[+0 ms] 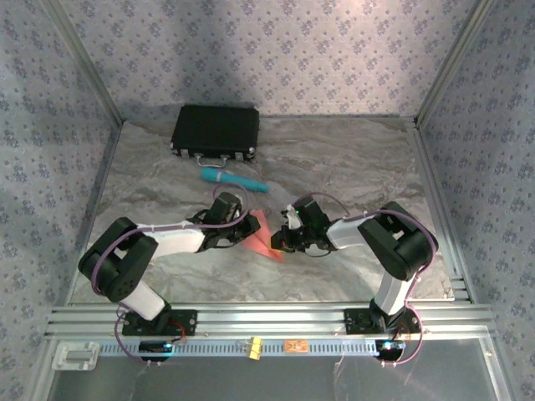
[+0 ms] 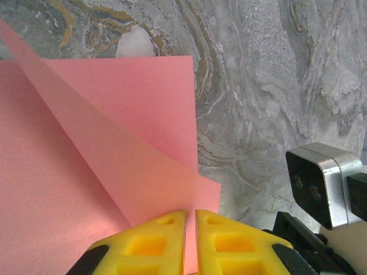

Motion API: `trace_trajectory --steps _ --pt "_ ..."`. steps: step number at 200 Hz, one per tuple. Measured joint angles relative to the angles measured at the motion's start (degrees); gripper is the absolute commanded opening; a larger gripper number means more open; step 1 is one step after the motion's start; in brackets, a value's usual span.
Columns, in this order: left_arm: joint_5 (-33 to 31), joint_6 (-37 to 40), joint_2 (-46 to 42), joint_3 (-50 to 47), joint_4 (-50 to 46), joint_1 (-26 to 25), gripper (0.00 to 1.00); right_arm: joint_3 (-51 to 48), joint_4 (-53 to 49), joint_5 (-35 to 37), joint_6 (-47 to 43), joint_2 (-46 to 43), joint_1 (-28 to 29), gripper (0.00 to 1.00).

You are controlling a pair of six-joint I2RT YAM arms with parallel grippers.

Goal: Fold a paper plane with a square sheet of paper (pick it up from the middle)
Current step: Fourth fold the wing at the center of the table.

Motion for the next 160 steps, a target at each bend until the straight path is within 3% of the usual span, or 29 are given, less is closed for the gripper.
trace_trajectory --steps 160 --pt "1.64 0.39 5.77 2.93 1.27 -0.52 0.12 -0.92 2.19 -0.57 1.49 0.22 -0.48 0.0"
